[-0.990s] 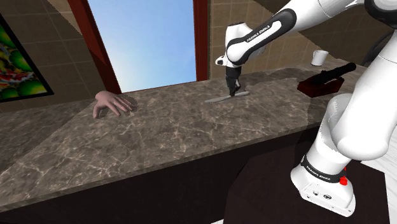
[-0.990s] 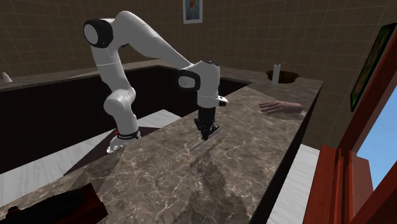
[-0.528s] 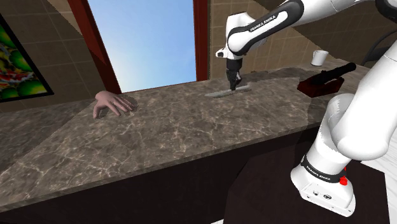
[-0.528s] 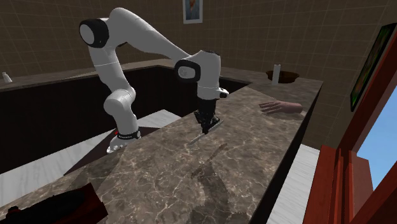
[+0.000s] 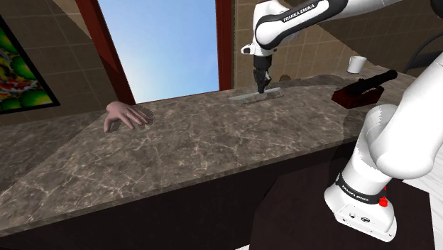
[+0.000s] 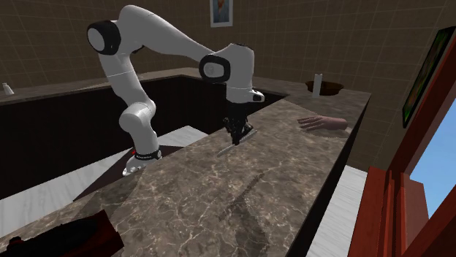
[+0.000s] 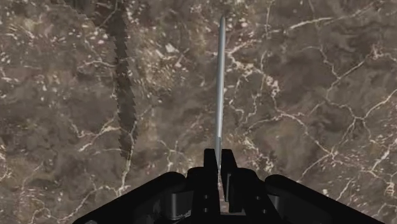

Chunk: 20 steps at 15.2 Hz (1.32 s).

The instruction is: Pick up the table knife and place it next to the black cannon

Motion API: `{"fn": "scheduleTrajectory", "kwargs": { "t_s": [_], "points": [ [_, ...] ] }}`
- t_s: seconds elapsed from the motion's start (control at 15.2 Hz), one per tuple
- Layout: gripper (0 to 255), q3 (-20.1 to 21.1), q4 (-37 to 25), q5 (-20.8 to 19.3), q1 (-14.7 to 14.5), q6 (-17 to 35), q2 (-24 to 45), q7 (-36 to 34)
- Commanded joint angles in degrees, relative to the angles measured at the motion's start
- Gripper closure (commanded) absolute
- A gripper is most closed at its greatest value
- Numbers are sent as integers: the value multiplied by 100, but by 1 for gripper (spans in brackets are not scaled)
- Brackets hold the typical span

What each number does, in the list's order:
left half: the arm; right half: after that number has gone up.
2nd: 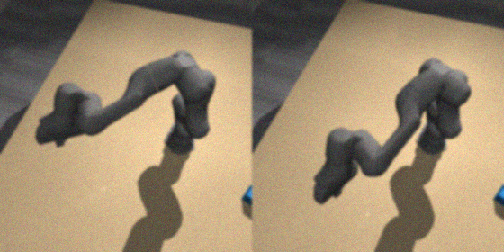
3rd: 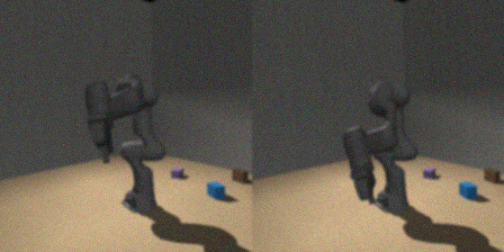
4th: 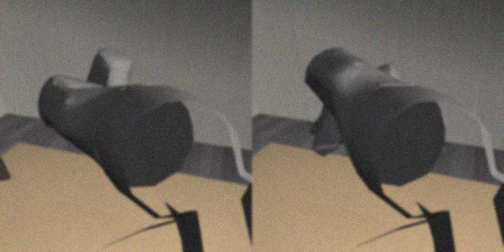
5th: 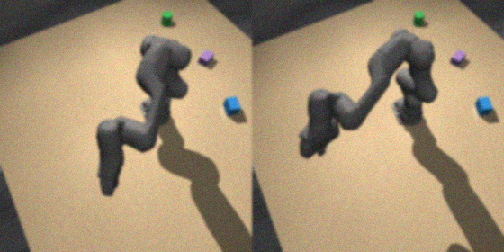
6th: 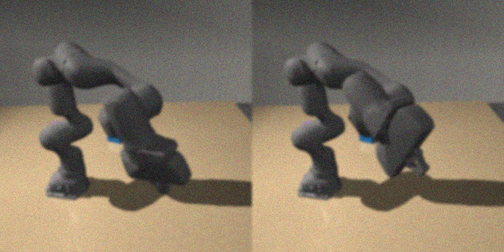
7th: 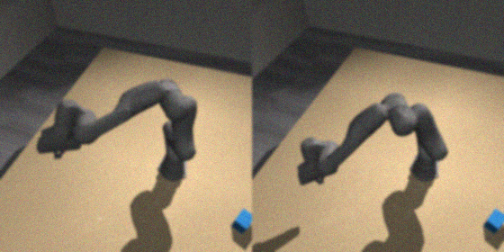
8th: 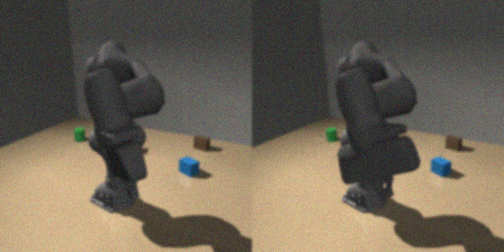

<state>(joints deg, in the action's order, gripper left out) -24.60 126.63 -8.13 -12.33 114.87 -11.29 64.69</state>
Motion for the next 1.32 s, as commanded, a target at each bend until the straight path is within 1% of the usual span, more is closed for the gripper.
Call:
{"fn": "scheduleTrajectory", "kwargs": {
  "t_s": [0.0, 1.25],
  "points": [
    [255, 19, -118, -13, -3, -179, -62, -9],
    [255, 134, -1421, 3, -43, -1648, -236, 28]
  ]
}}
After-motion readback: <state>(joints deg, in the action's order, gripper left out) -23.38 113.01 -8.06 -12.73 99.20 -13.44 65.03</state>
